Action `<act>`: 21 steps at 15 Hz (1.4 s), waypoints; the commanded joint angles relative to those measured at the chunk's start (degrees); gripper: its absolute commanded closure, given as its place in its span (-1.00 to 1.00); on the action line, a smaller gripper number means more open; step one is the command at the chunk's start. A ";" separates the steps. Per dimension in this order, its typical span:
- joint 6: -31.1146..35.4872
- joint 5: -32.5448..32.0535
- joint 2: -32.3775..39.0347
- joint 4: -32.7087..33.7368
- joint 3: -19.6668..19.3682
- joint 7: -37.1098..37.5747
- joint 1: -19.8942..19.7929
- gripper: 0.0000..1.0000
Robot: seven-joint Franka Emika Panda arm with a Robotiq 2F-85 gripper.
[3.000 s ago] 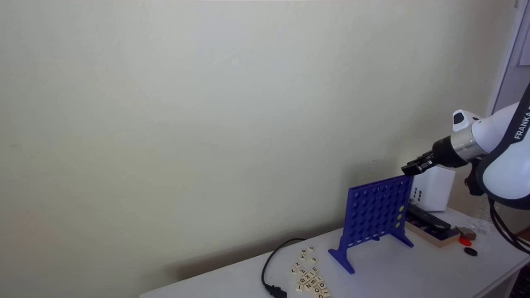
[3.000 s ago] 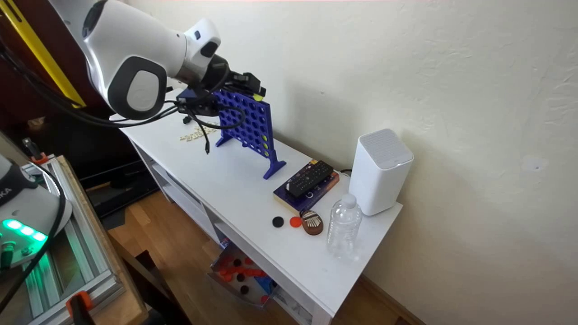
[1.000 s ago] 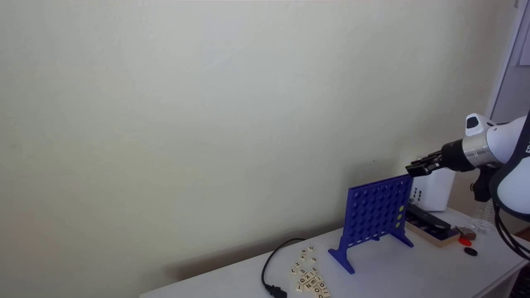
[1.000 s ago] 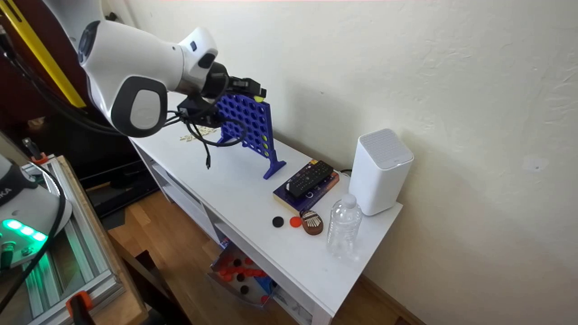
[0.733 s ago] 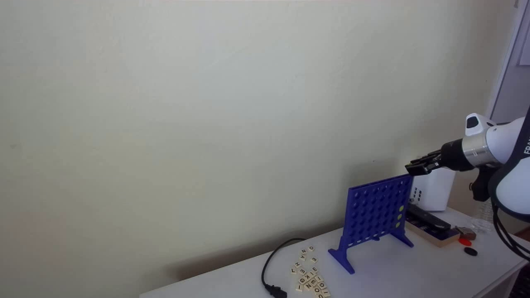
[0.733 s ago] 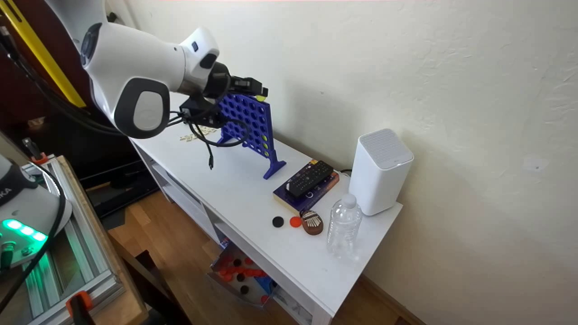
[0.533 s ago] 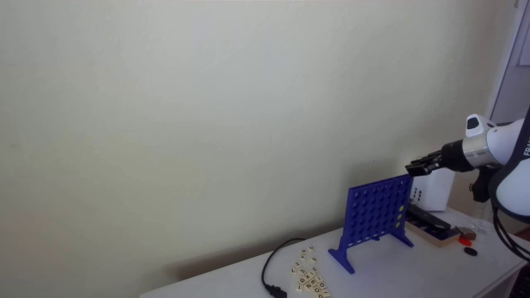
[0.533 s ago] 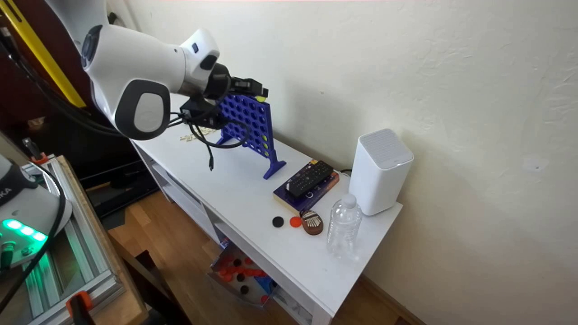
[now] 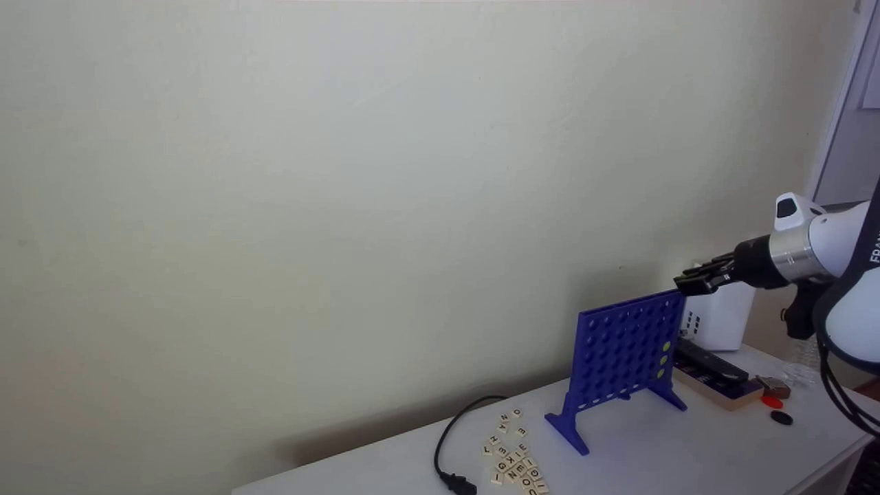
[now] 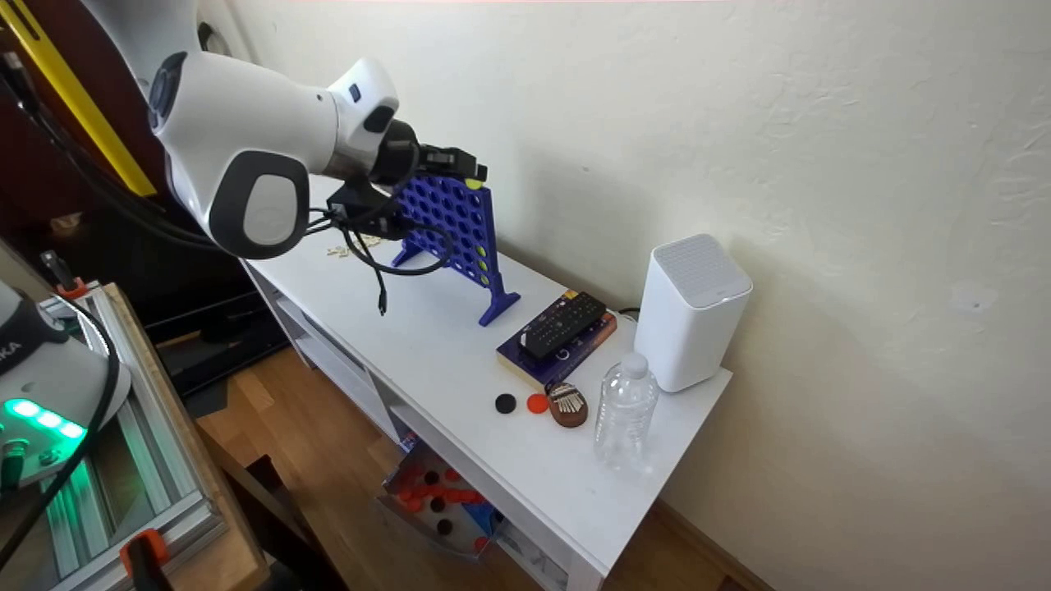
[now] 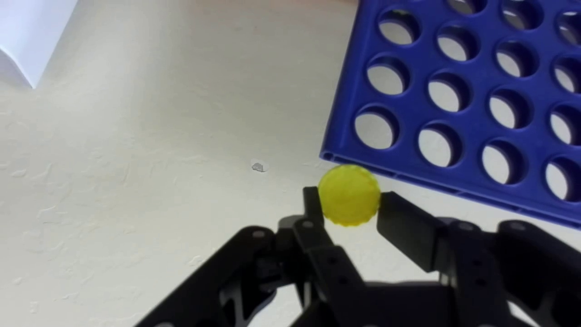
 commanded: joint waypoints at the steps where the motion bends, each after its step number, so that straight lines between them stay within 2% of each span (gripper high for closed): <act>1: 2.63 -2.01 1.41 0.76 0.08 1.30 -1.02 0.74; 21: 1.91 -1.50 1.44 1.94 0.47 2.20 -0.47 0.74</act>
